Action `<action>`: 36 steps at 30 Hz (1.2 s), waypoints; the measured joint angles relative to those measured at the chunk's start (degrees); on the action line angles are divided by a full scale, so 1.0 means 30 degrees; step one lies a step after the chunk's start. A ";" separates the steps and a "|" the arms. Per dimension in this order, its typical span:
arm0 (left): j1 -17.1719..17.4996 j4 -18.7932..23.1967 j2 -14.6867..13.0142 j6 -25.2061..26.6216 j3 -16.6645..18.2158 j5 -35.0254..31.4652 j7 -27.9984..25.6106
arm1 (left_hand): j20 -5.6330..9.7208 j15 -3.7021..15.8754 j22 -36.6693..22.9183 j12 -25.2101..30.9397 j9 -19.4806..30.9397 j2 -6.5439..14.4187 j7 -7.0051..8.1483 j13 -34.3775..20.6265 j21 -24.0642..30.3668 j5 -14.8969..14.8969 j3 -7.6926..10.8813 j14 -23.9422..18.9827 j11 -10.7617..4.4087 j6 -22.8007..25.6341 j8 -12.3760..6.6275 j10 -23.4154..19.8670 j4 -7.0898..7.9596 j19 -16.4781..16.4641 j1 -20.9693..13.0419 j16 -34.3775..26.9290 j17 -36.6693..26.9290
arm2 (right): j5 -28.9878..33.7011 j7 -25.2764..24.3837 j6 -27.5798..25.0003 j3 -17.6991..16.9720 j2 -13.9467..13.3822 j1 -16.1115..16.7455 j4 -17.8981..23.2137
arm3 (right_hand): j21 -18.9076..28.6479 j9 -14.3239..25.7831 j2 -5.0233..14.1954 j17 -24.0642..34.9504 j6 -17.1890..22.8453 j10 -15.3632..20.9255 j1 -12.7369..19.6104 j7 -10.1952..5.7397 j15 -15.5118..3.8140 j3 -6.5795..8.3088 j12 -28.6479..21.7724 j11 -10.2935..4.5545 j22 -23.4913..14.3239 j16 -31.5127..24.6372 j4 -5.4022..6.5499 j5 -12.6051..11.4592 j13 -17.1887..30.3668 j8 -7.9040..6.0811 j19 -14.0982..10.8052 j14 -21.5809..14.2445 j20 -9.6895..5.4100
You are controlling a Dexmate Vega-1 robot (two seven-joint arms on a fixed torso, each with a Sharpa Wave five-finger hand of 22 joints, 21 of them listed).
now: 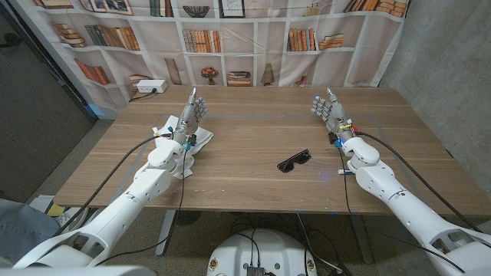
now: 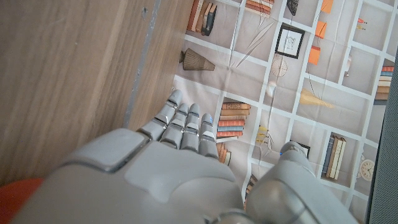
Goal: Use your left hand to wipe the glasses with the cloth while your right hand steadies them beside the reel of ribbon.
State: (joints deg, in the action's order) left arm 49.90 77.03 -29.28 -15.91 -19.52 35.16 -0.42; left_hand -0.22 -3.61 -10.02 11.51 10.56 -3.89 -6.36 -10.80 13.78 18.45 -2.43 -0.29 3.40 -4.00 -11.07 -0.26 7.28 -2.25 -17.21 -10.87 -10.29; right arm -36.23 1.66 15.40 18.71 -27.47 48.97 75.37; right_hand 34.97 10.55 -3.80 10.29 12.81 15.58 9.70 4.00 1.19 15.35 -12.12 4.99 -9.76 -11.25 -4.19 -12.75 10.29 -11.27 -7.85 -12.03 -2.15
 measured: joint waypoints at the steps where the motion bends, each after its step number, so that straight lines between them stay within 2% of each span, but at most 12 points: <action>1: 0.0130 0.0183 0.0046 0.0045 0.0151 -0.0091 -0.0036 | 0.0000 0.0001 0.0000 0.0000 0.0001 0.0000 0.0000 -0.0009 0.0000 0.0000 0.0000 0.0000 0.0000 0.0000 0.0000 0.0000 0.0000 0.0000 -0.0001 0.0000 0.0001 | 0.0178 0.0036 -0.0103 -0.0171 0.0126 0.0060 0.0065 | 0.0000 0.0000 0.0000 0.0000 0.0000 0.0000 0.0000 0.0000 0.0000 0.0000 0.0000 0.0000 0.0000 0.0000 0.0000 -0.0001 0.0000 0.0000 0.0000 0.0000 -0.0001; 5: 0.0250 0.0355 0.0092 0.0183 0.0322 -0.0411 -0.0092 | -0.0005 0.0001 0.0000 0.0000 0.0000 0.0096 0.0000 -0.0010 -0.0001 0.0000 0.0000 0.0000 0.0069 -0.0001 0.0000 -0.0070 -0.0001 -0.0004 -0.0101 0.0000 0.0001 | 0.0377 0.0093 -0.0211 -0.0649 0.0465 0.0260 0.0273 | 0.0000 0.0000 0.0101 -0.0001 -0.0001 0.0000 0.0101 -0.0001 0.0000 0.0059 0.0000 0.0000 0.0001 0.0000 -0.0059 -0.0001 -0.0001 0.0000 0.0000 0.0000 0.0000; 7: 0.0675 0.0979 0.0201 0.0364 0.0802 -0.0640 -0.0079 | -0.0074 0.0001 0.0000 0.0000 0.0000 -0.0066 -0.0053 0.0006 -0.0001 0.0071 0.0000 0.0000 0.0089 0.0052 0.0000 -0.0091 -0.0001 -0.0074 -0.0266 0.0000 0.0001 | 0.1009 0.0213 -0.0364 -0.0998 0.0678 0.0466 0.0487 | -0.0001 0.0000 0.0101 -0.0002 -0.0001 0.0000 0.0101 -0.0001 0.0000 0.0058 0.0000 0.0000 0.0001 0.0000 -0.0059 -0.0001 -0.0001 0.0000 0.0001 0.0001 0.0000; 14: 0.1531 0.2413 0.0067 0.0952 0.1580 -0.1101 0.0127 | -0.0168 -0.0028 0.0001 0.0131 -0.0001 0.0104 -0.0097 0.0049 -0.0001 0.0074 0.0000 -0.0287 0.0030 0.0247 -0.0152 -0.0317 -0.0001 -0.0306 -0.0446 -0.0128 0.0001 | 0.1909 0.0545 -0.0310 -0.1793 0.1067 0.1149 0.1157 | -0.0077 -0.0002 0.0149 -0.0003 -0.0003 0.0102 0.0355 -0.0002 -0.0115 0.0132 0.0000 -0.0099 0.0002 0.0000 -0.0133 0.0000 -0.0001 0.0000 -0.0146 -0.0116 -0.0010; 18: 0.1984 0.3151 -0.0036 0.1302 0.1958 -0.1522 0.0229 | -0.0166 -0.0017 0.0002 0.0131 -0.0001 0.0262 -0.0112 0.0048 -0.0002 0.0074 0.0084 -0.0461 0.0126 0.0483 -0.0153 -0.0509 -0.0086 -0.0325 -0.0598 -0.0139 0.0001 | 0.2220 0.0819 -0.0014 -0.2071 0.1174 0.1456 0.1425 | -0.0151 -0.0002 0.0279 -0.0004 0.0099 0.0220 0.0483 -0.0103 -0.0160 0.0212 0.0000 -0.0217 0.0002 0.0001 -0.0213 0.0000 -0.0002 0.0000 -0.0244 -0.0160 0.0034; 22: 0.2298 0.3620 -0.0044 0.1508 0.2259 -0.1876 0.0275 | -0.0256 0.0041 0.0003 0.0282 -0.0002 0.0563 -0.0054 0.0048 -0.0002 0.0074 0.0137 -0.1144 0.0057 0.1085 -0.0340 -0.1103 -0.0139 -0.0897 -0.0700 -0.0282 0.0003 | 0.2493 0.1080 0.0384 -0.2329 0.1272 0.1779 0.1729 | -0.0228 -0.0003 0.0376 -0.0053 0.0326 0.0419 0.0731 -0.0330 -0.0340 0.0289 0.0001 -0.0556 0.0003 0.0001 -0.0290 0.0000 -0.0002 0.0001 -0.0318 -0.0341 -0.0042; 36: 0.2843 0.4216 0.0289 0.1555 0.2903 -0.2741 0.0629 | -0.0237 0.0271 0.0005 0.0429 -0.0004 0.0855 0.0146 0.0047 0.0070 0.0073 0.0106 -0.1993 -0.0016 0.2133 -0.0487 -0.2000 -0.0216 -0.1683 -0.1004 -0.0347 0.0004 | 0.3578 0.1523 0.2068 -0.2574 0.1003 0.2769 0.2875 | -0.0228 -0.0005 0.0373 -0.0003 0.0797 0.1115 0.0932 -0.0804 -0.1080 0.0393 -0.0294 -0.1249 0.0004 -0.0178 -0.0505 0.0111 -0.0003 0.0001 -0.1652 -0.1282 -0.0009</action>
State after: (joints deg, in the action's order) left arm 58.43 89.68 -28.41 -11.24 -10.81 26.93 1.47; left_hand -0.93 -2.80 -10.01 12.80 10.54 -1.32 -5.93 -10.66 13.99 18.67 -2.11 -6.27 3.35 2.40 -12.53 -6.26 6.63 -7.30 -20.23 -11.91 -10.28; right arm -25.50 6.23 21.60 10.99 -24.46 57.28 84.00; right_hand 34.29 10.54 -2.68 10.28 15.20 18.93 12.50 1.59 -2.05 16.53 -13.00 1.24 -9.75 -11.78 -5.71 -12.41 10.28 -11.27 -12.81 -15.88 -2.18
